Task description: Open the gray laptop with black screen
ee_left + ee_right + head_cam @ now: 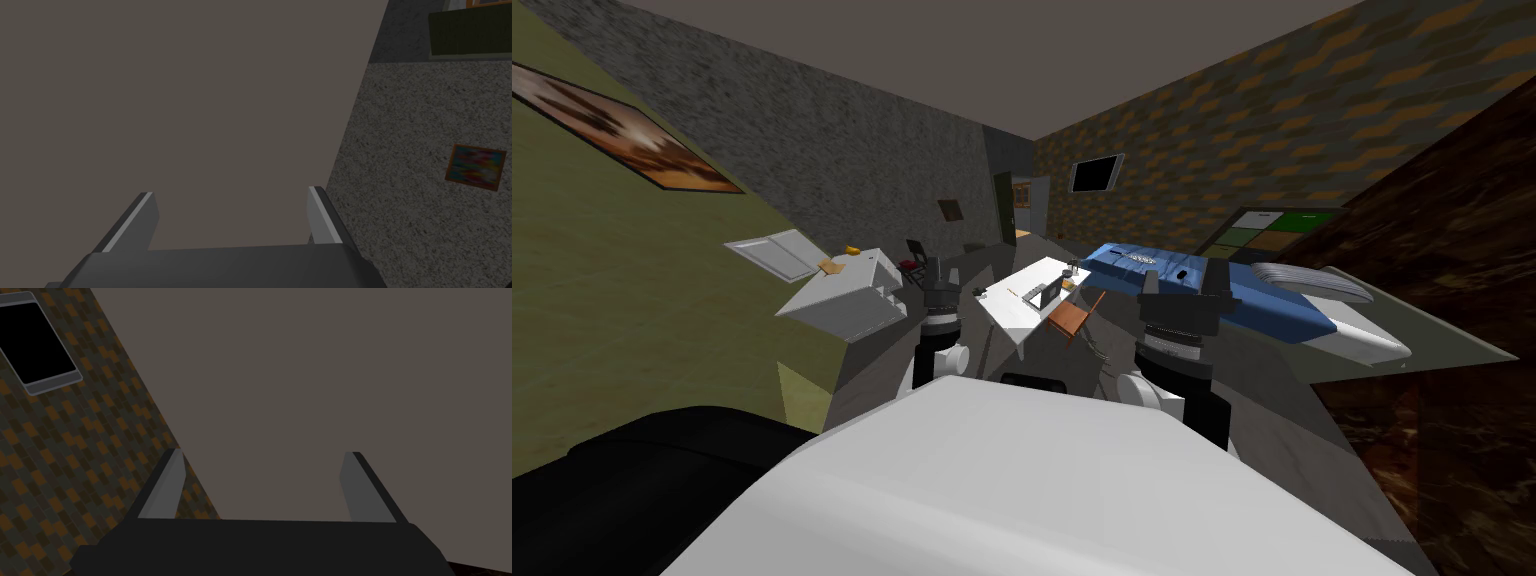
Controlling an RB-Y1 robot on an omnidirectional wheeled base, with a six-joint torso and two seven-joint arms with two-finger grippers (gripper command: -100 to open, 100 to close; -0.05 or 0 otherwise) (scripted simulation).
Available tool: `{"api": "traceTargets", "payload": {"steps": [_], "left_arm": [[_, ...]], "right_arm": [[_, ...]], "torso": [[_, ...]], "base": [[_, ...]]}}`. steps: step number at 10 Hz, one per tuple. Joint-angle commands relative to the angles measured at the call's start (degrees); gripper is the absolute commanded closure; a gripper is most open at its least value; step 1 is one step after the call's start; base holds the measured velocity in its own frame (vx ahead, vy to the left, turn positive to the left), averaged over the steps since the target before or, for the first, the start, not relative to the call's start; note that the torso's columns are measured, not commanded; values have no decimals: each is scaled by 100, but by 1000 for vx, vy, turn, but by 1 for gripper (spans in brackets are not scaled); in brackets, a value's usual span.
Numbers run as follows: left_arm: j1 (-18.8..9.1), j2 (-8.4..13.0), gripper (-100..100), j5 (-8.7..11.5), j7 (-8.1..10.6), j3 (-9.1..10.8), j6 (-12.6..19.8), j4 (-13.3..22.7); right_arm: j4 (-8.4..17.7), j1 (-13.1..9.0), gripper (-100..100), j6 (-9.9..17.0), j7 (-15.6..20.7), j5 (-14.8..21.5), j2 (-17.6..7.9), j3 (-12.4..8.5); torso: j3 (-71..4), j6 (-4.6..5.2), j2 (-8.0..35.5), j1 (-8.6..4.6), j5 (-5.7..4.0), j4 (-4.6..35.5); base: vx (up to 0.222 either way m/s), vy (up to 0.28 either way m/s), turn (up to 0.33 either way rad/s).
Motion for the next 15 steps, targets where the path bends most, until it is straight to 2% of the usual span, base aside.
{"api": "traceTargets", "payload": {"steps": [1,9,10,12,15], "left_arm": [[0,0,0,0,0,0,0,0],[0,0,0,0,0,0,-1,-2],[-75,263,-100,-65,-15,-9,47,109],[-176,493,-100,-154,-36,-23,112,262],[-376,804,-100,-326,-82,-52,239,570]], "right_arm": [[0,0,0,0,0,0,0,0],[-2,0,0,-1,0,0,0,0],[-2,0,0,-1,0,0,0,0],[1,1,0,0,0,0,1,1],[1,1,0,0,0,0,1,1]], "torso": [[-467,0,232,0,0,235],[-7073,0,3539,0,0,3537],[-7919,0,3962,0,0,3960],[-8433,1,4196,-20,-6,4202],[-8456,0,4230,-2,-1,4229]], "base": [[0,0,0],[0,0,0],[17,-39,-74],[43,-93,-77],[42,-114,-87]]}}
